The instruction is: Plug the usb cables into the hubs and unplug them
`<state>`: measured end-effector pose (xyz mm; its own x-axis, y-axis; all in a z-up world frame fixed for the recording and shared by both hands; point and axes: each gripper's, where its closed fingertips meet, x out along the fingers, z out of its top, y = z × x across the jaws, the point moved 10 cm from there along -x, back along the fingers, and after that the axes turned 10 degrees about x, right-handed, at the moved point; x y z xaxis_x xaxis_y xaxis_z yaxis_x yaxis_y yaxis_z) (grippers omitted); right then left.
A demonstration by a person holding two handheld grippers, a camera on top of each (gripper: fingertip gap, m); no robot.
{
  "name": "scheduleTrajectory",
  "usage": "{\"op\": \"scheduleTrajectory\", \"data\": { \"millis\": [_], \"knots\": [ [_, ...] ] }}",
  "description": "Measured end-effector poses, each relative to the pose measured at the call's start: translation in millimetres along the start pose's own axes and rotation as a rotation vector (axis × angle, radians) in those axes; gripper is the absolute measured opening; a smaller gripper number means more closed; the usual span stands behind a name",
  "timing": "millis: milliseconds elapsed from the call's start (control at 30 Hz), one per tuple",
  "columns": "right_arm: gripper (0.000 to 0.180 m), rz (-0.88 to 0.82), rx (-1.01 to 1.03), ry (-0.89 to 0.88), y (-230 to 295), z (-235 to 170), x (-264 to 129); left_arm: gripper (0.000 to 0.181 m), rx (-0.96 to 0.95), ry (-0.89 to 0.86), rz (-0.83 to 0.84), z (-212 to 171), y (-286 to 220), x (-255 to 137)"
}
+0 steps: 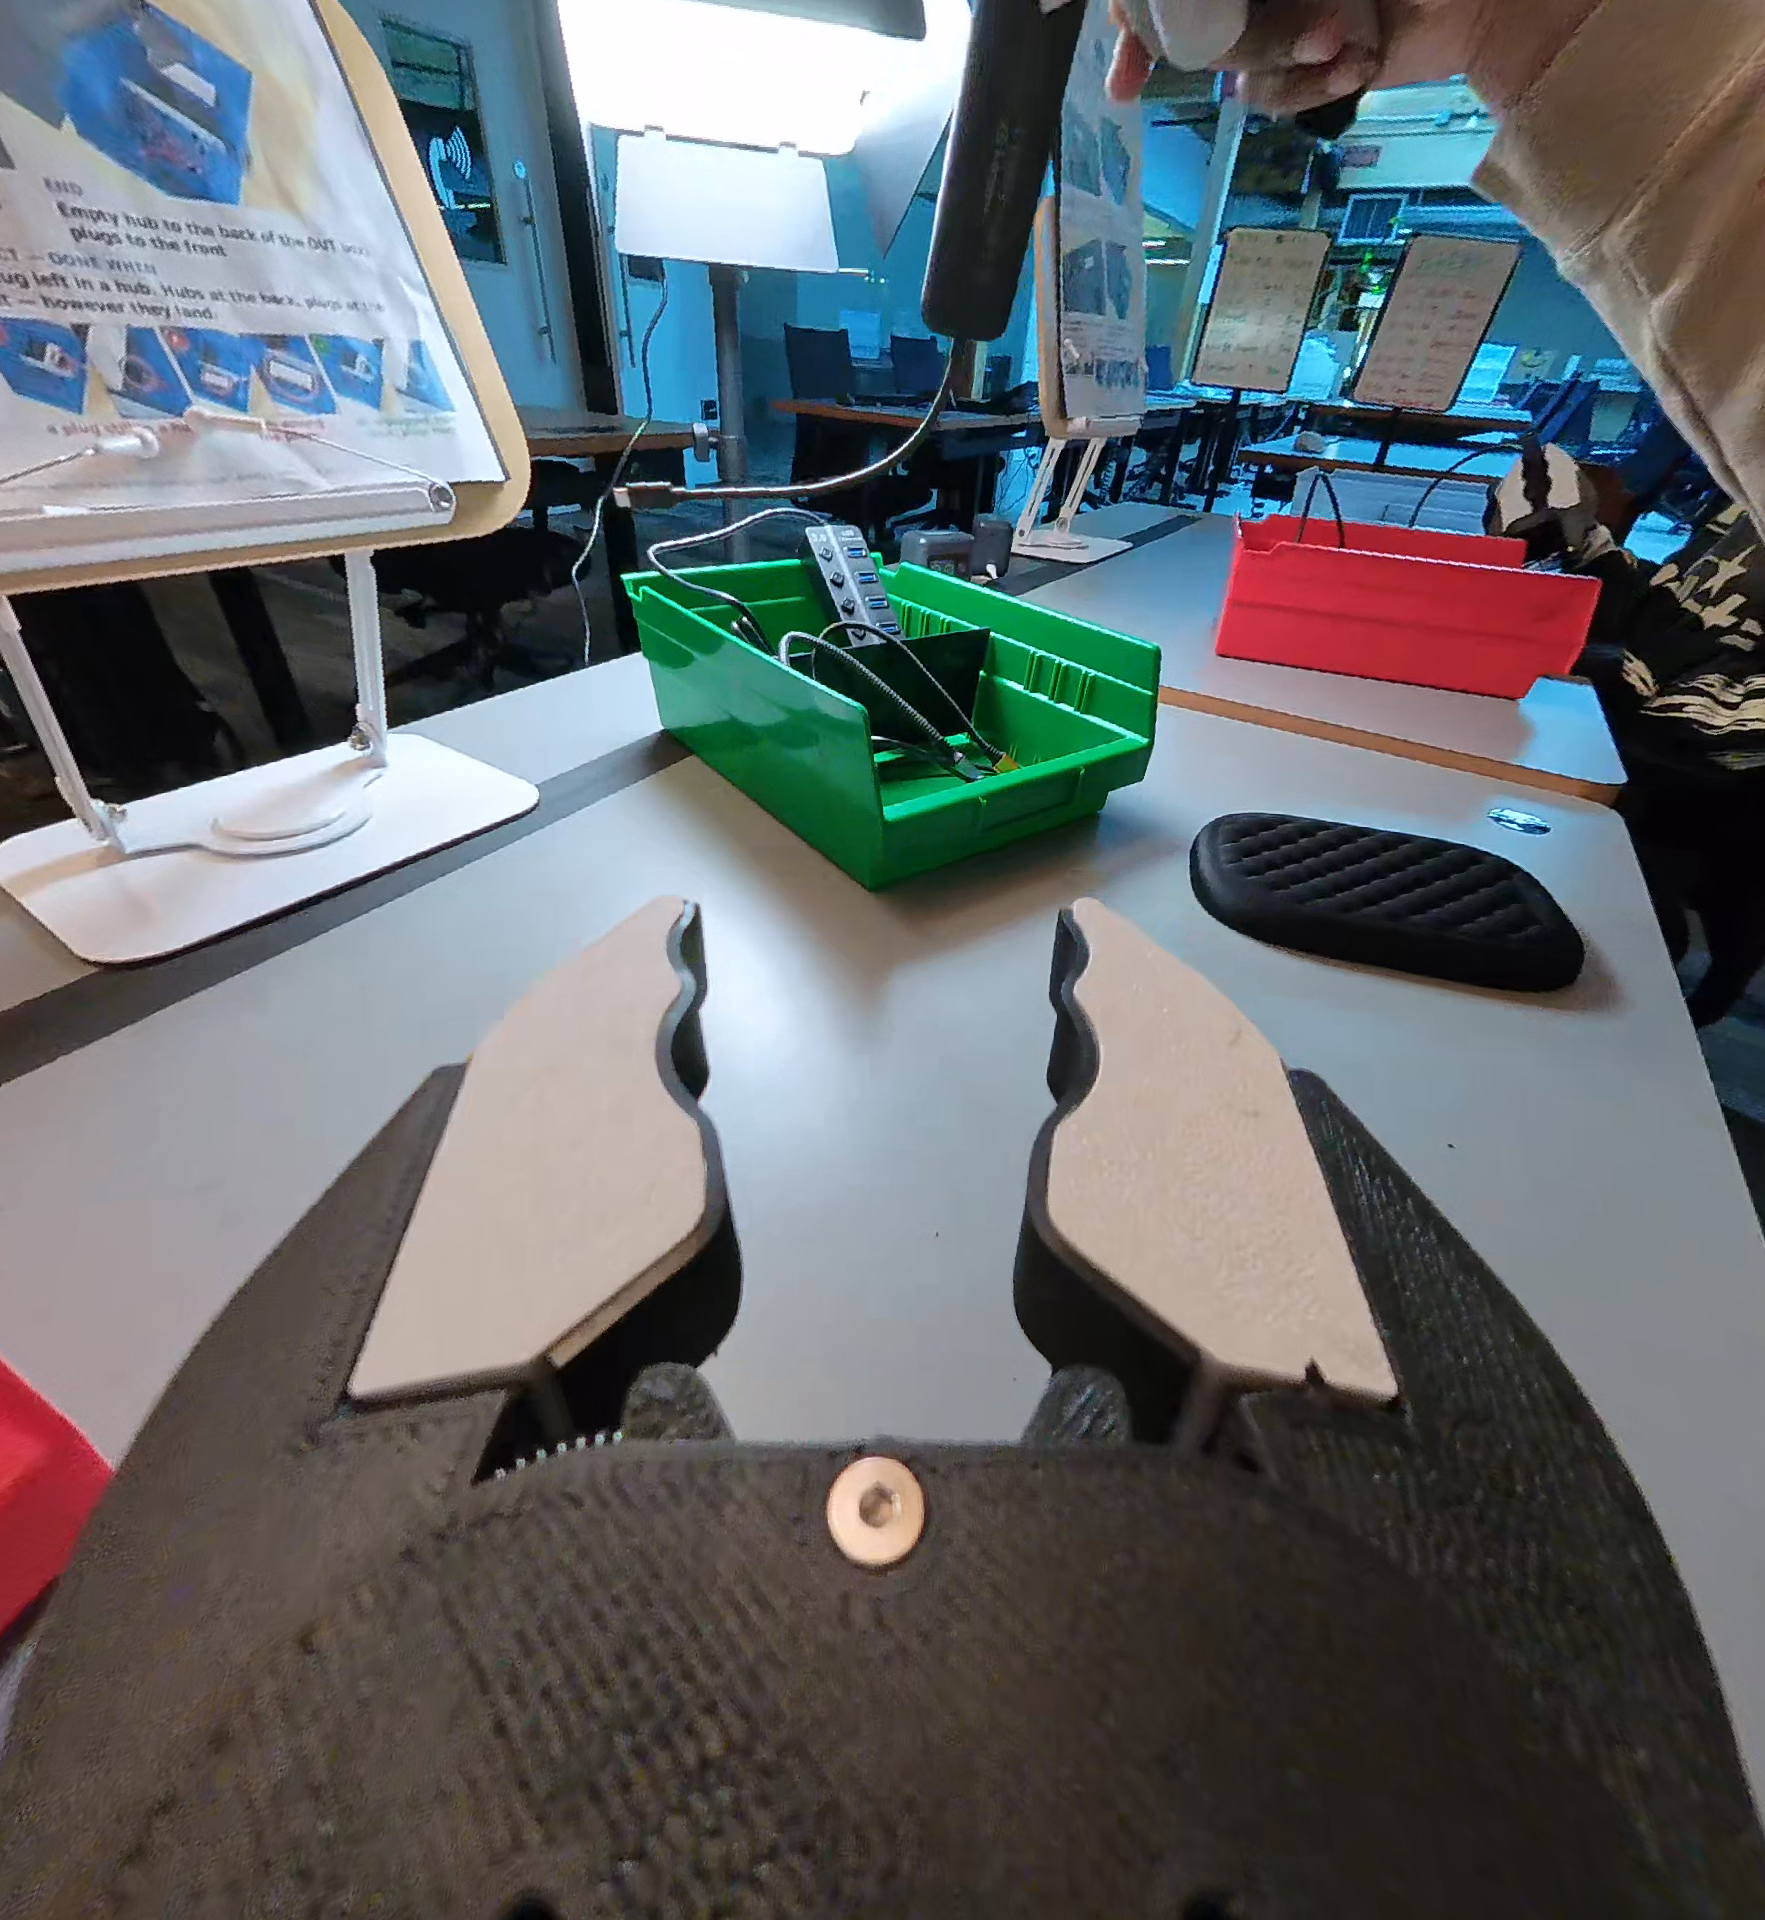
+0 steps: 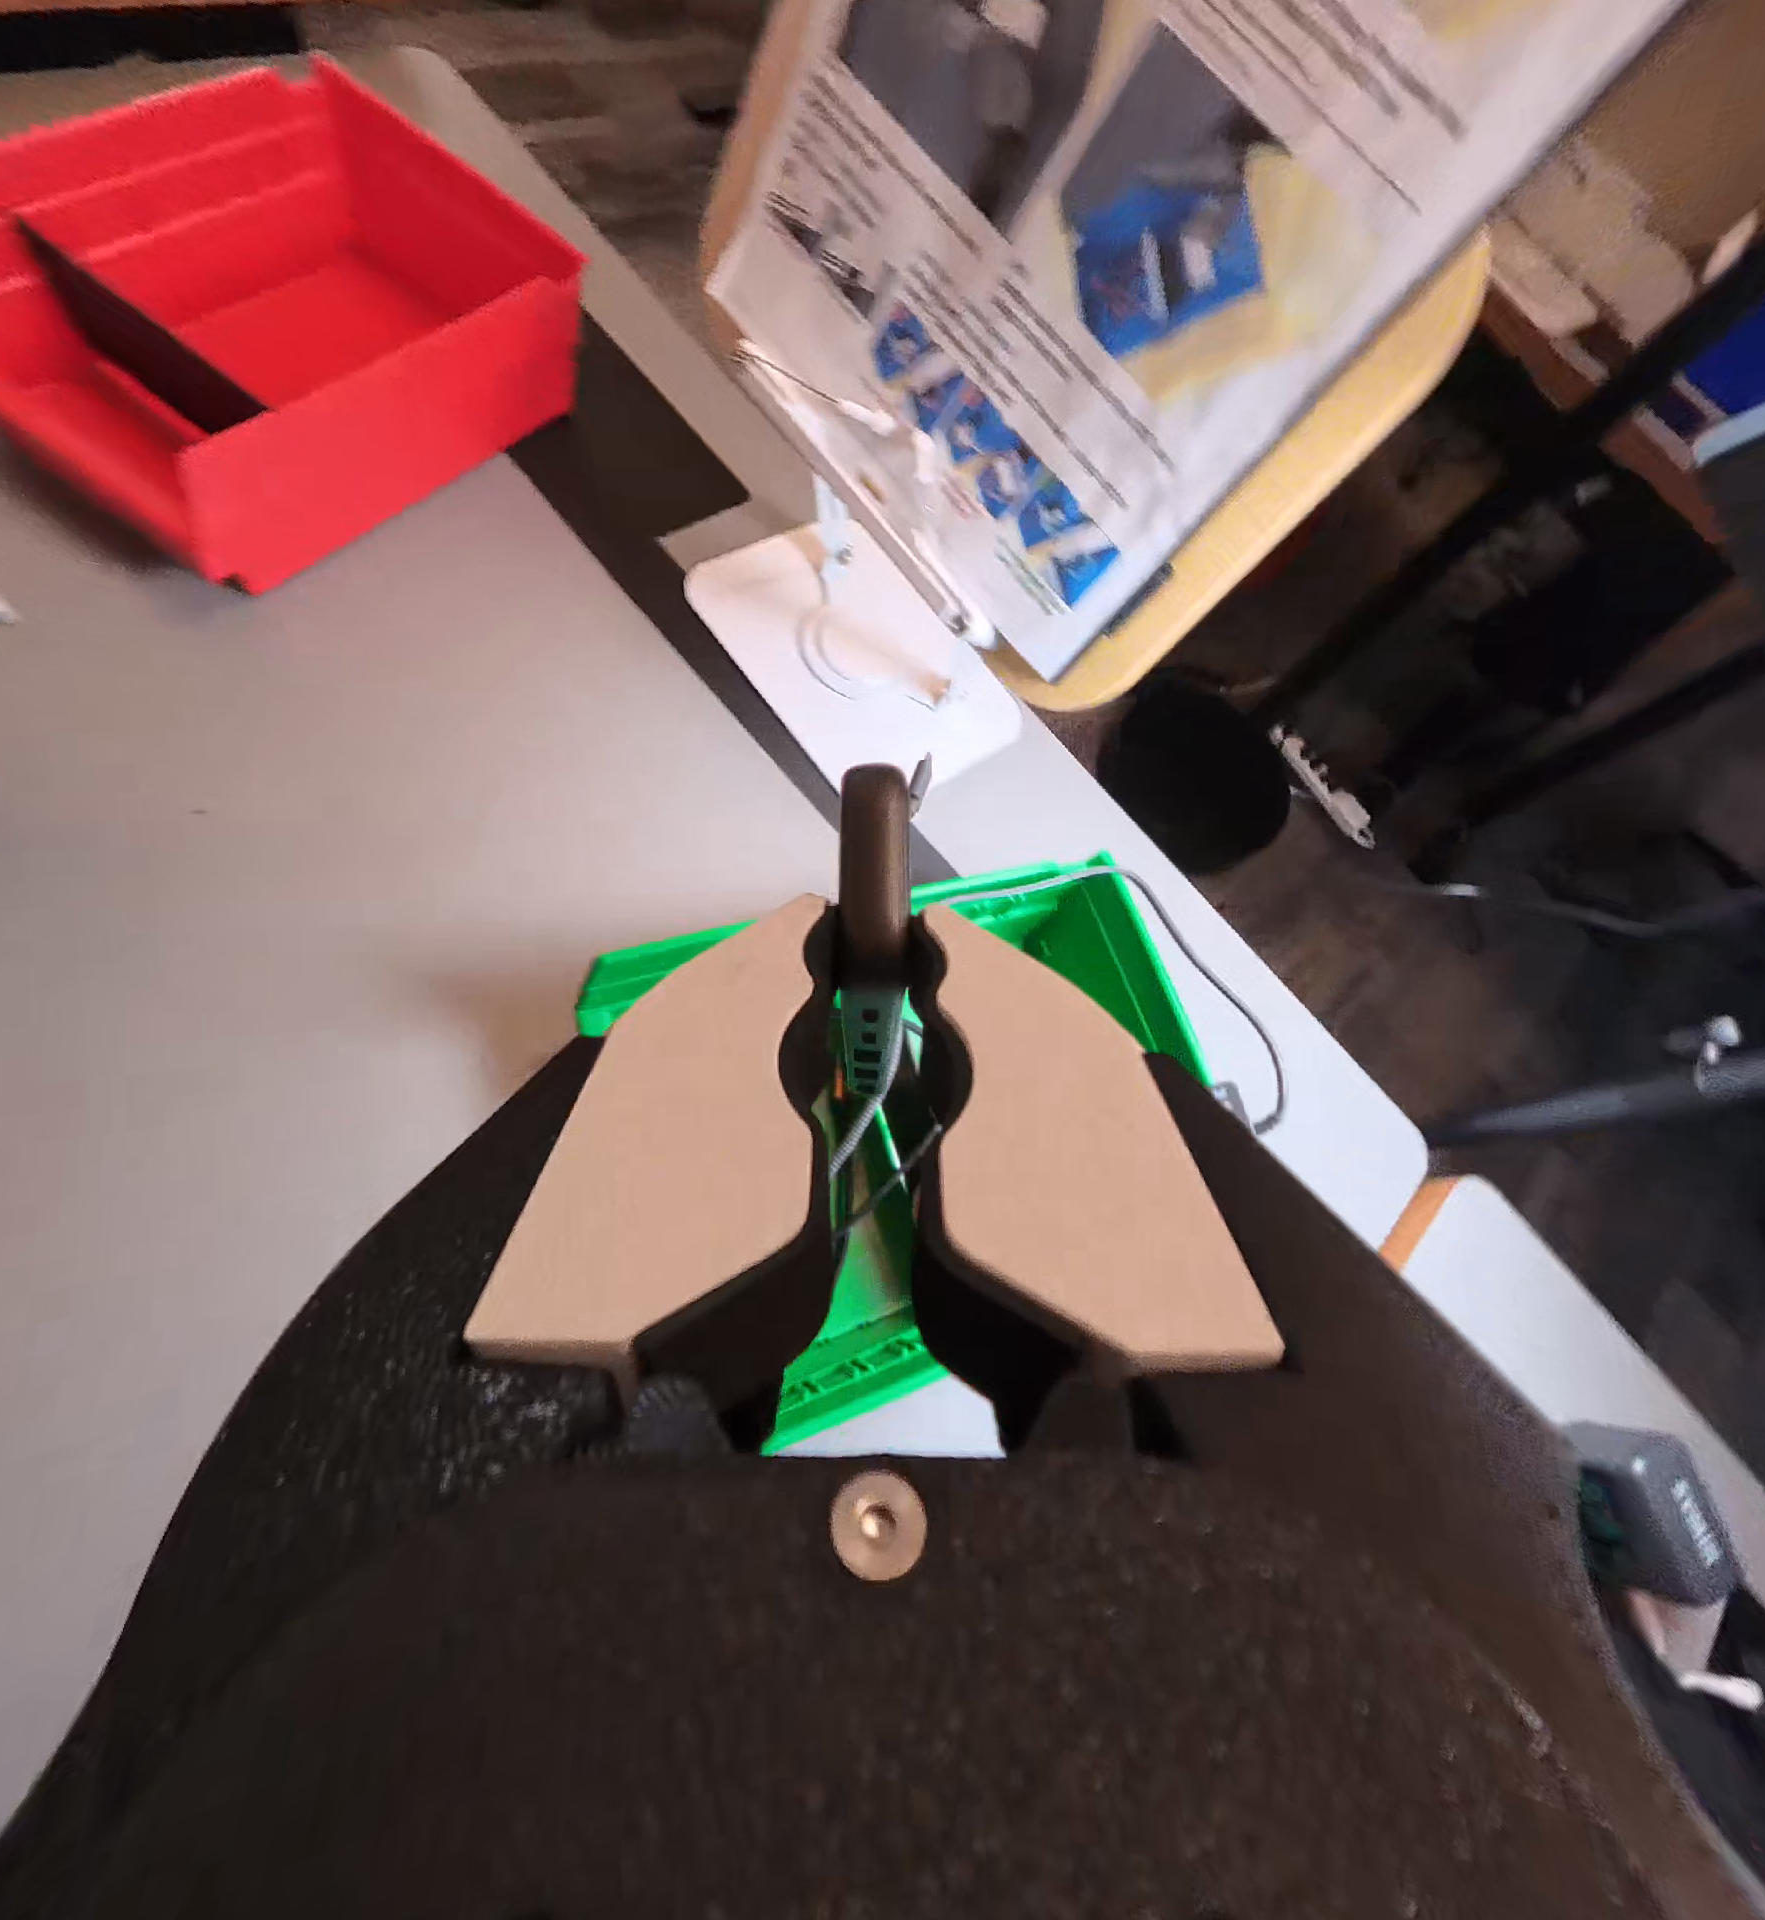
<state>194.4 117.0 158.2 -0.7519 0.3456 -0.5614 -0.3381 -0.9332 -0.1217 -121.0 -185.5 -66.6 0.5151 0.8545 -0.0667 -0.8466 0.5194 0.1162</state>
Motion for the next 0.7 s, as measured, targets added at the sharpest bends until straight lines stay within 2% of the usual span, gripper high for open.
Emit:
{"op": "scheduleTrajectory", "data": {
  "millis": [200,400,600,700],
  "knots": [
    [0.012,-0.045,0.252,0.013,-67.6,-39.8,39.9,0.063,-0.008,0.035,-0.007,-8.6,-1.2,3.3],
    [0.012,-0.032,0.449,0.066,-111.5,-98.5,102.0,0.062,-0.024,0.052,-0.015,-13.5,0.5,5.6],
    [0.016,-0.174,0.531,0.113,-132.6,-134.1,138.4,0.062,-0.037,0.060,-0.005,-16.2,4.3,5.3],
    [0.034,-0.351,0.444,0.158,-140.1,-134.7,134.5,0.062,-0.049,0.066,0.005,-17.9,6.9,5.1]
  ]
}}
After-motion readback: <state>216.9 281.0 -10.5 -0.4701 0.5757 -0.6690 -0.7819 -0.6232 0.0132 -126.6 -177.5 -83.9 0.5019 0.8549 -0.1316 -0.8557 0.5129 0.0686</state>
